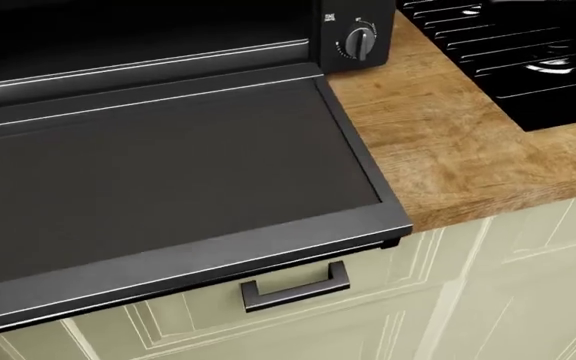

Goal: Close the toaster oven door.

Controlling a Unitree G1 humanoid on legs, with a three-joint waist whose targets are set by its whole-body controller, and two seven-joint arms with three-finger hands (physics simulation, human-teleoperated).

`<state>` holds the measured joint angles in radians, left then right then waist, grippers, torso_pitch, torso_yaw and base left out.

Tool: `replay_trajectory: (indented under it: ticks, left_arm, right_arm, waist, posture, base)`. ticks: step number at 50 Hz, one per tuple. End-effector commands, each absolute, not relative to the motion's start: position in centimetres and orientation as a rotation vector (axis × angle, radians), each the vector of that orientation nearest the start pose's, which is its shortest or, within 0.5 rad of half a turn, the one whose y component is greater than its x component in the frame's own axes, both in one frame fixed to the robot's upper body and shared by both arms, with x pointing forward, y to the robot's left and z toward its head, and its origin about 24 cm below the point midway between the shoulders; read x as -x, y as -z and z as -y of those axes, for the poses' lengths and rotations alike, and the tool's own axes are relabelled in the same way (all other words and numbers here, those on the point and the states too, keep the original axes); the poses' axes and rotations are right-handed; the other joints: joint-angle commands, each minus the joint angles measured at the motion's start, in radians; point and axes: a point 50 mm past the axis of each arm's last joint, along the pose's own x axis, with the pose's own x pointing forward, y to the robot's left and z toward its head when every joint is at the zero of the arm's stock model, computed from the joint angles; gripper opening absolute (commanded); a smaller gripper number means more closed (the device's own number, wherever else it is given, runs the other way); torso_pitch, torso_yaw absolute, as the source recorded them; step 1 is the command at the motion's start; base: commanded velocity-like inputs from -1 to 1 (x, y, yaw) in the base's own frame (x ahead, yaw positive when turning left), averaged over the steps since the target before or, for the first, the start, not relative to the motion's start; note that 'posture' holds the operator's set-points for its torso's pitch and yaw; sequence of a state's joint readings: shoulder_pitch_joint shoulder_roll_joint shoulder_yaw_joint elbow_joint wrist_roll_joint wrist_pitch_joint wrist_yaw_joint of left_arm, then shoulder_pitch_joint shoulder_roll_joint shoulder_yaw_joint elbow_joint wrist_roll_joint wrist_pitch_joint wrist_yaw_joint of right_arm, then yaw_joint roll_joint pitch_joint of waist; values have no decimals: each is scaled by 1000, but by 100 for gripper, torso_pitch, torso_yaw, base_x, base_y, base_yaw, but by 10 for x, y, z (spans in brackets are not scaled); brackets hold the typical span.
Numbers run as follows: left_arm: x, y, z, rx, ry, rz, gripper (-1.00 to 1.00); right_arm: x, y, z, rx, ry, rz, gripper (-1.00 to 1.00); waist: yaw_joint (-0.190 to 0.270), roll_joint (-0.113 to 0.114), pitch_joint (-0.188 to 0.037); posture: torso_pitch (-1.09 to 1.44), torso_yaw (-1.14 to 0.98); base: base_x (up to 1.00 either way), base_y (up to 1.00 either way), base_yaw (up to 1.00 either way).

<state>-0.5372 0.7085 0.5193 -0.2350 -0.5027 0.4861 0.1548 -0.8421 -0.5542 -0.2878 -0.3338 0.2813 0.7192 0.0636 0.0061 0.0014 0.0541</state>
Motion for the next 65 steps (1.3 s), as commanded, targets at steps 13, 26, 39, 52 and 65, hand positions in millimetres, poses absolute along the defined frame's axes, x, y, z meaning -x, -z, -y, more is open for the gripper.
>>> replay_trajectory:
  ticks: [13,26,39,52,65]
  left_arm:
    - [-252,-310,-309,-57,-380,604,100]
    - [-251,-310,-311,-60,-388,606,100]
    - [-249,-311,-313,-65,-392,607,100]
    - [-249,-314,-312,-64,-391,612,100]
    - [-249,-312,-313,-63,-394,609,100]
  right_arm:
    - [-280,-347,221,198,45,602,100]
    - [-286,-353,230,161,132,592,100]
    - [-283,-358,235,113,150,614,100]
    - [-282,-361,234,116,146,617,100]
    - [-289,-355,240,89,196,555,100]
  waist:
    - [-11,14,-14]
    - [-4,13,-8]
    - [-10,22,-21]
    - [26,-47,-3]
    - [-25,44,2]
  posture:
    - [0,0]
    - [0,0]
    - [0,0]
    - [0,0]
    - [0,0]
  base:
    - [14,8,0]
    - [4,2,0]
    - [0,0,0]
    - [0,0,92]
    - [0,0,38]
